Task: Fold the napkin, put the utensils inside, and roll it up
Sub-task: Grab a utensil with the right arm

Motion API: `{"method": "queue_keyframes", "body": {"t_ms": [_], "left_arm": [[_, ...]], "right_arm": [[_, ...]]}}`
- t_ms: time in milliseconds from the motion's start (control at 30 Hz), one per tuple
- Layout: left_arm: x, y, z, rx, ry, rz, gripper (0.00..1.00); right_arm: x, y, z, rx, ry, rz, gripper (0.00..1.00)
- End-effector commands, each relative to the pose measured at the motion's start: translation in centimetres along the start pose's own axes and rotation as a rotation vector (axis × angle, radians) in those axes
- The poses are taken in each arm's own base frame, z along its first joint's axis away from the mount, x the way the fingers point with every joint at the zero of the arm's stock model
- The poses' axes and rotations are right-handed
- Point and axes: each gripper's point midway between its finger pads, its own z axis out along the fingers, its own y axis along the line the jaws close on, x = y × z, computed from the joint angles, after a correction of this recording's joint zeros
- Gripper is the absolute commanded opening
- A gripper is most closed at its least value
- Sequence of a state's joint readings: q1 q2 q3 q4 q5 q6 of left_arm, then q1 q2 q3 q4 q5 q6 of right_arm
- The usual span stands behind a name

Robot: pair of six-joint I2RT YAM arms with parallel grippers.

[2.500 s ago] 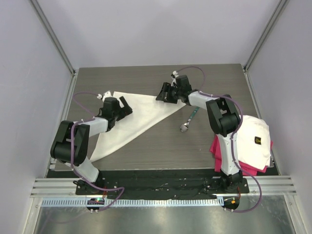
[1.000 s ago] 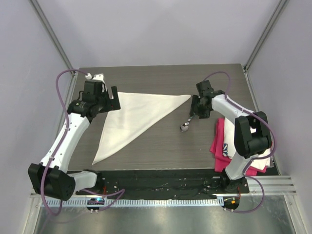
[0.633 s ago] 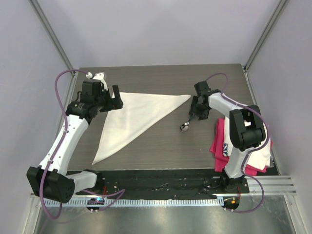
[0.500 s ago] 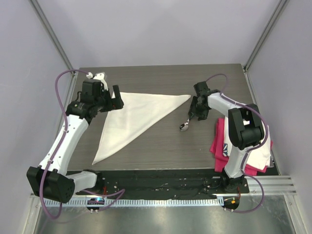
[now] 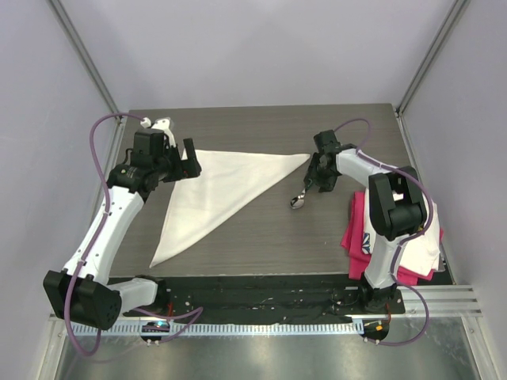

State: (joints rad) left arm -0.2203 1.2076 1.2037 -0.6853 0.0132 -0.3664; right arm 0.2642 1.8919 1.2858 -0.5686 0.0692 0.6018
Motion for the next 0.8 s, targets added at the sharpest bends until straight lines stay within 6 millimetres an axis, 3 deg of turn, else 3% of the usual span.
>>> {"method": "queue_keyframes", "body": {"t_ms": [0, 633, 767], "left_arm": [[-1.7, -1.3, -1.3, 0.053, -0.06, -0.001, 1.0], [-1.5, -1.8, -1.2, 0.072, -0.052, 0.006, 1.0], [-1.4, -2.0, -1.2, 0.08, -0.047, 0.006, 1.0]], "right_arm": [[-1.8, 1.1, -0.2, -0.025, -0.048, 0.039, 0.56], [-1.9, 4.0, -0.7, -0.154, -0.016, 0.082, 0.54], [-1.9, 3.8, -0.3, -0.131, -0.021, 0.073, 0.53]]}}
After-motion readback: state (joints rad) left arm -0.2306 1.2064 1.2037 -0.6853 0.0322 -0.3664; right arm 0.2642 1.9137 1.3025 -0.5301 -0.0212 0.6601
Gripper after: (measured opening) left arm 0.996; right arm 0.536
